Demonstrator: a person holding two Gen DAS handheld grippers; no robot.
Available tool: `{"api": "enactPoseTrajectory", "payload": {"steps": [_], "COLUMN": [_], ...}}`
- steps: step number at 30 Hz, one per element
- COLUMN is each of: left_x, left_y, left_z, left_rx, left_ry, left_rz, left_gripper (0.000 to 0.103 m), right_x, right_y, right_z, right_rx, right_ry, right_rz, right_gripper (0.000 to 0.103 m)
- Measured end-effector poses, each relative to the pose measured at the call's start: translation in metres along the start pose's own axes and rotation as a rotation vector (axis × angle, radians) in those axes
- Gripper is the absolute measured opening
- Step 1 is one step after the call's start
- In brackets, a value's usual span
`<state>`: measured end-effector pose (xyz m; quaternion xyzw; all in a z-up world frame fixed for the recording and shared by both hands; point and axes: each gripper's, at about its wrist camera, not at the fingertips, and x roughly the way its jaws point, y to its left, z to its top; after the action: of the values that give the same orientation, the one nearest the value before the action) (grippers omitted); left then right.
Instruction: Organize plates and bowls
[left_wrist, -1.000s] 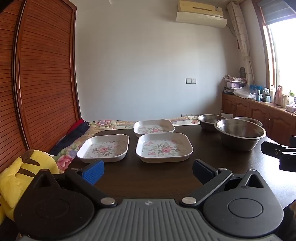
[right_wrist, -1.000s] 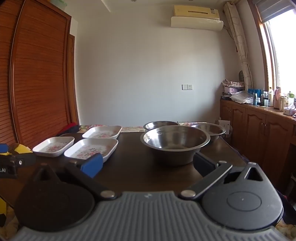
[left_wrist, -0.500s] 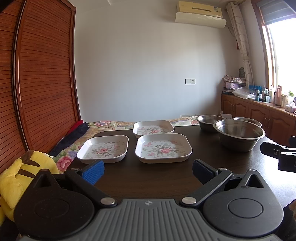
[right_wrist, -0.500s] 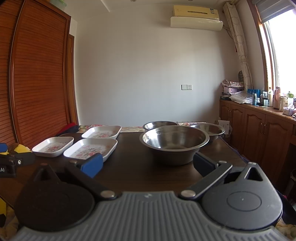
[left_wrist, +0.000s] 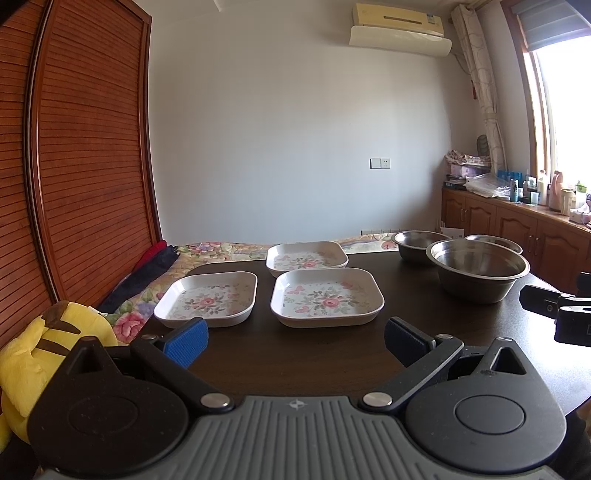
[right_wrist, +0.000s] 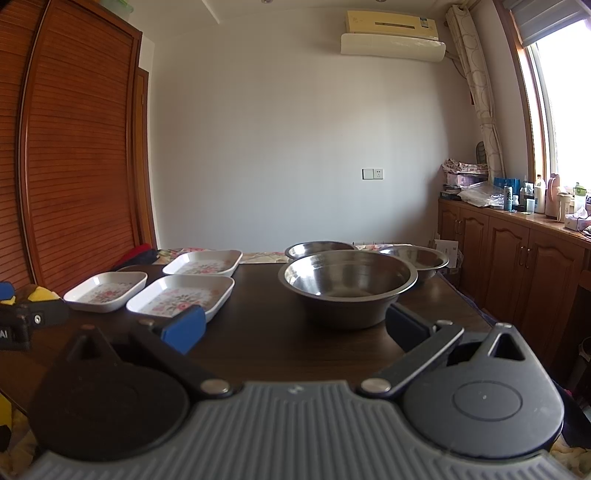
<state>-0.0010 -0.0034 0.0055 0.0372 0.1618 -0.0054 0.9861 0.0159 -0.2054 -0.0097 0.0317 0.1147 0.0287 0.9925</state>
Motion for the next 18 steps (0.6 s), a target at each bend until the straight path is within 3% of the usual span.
{"api": "enactPoseTrajectory", "payload": {"steps": [18], "left_x": [-0.0005], "left_y": [-0.0008], "left_z": [0.0048], "left_rx": [0.005], "left_ry": [0.001], "left_rz": [0.002], "left_gripper": [0.103], "right_x": [-0.0013], "right_y": [-0.0008], "right_z": [0.0002], "right_rx": [0.002], "right_ry": [-0.001], "right_rz": [-0.001], "right_gripper": [0.103]}}
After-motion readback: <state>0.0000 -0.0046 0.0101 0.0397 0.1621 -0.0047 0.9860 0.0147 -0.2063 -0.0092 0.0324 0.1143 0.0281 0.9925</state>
